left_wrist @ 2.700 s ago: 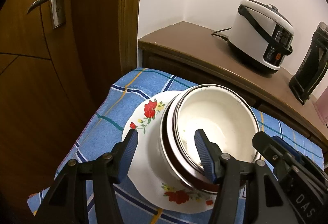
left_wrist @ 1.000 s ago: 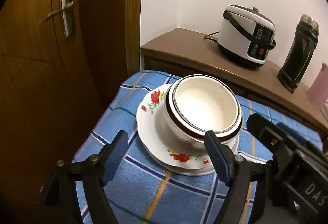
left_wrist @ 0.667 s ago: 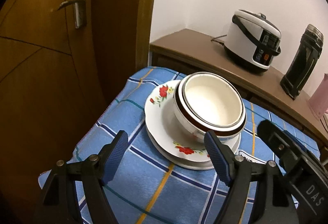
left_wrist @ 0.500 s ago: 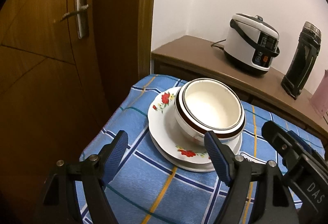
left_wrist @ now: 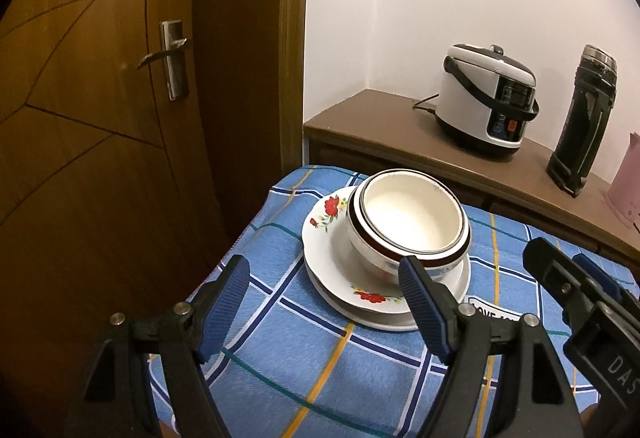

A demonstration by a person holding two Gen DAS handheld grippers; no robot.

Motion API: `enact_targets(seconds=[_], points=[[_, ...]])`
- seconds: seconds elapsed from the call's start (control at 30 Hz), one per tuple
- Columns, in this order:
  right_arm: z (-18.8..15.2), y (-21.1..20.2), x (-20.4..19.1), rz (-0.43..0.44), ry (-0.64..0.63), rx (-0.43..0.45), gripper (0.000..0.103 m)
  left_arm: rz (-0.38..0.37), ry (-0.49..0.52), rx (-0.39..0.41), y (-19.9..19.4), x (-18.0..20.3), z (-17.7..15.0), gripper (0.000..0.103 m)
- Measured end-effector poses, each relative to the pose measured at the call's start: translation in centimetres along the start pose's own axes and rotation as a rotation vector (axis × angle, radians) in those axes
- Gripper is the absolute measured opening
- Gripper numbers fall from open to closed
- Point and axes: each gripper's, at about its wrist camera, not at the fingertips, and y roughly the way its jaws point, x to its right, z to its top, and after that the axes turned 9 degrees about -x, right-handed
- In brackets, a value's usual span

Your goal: Organize plates and bowls

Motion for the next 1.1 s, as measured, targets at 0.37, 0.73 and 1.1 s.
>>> enact_targets(seconds=[0.37, 0.73, 1.1], points=[[-0.9, -1.6, -0.2, -0.014, -0.01, 0.023, 0.086, 0.017, 0.012, 0.027, -1.4, 0.1, -0.8, 0.079], [-1.4, -2.6, -0.5, -0.007, -0.014, 0.033, 0.093, 0.024, 0.01, 0.052, -2.4, -0.1, -1.4, 0.079], [-1.7, -3.7, -0.9, -0.012, -0.025, 0.071, 0.1, 0.018, 0.008, 0.088, -3.4, -0.1, -1.4, 0.079]])
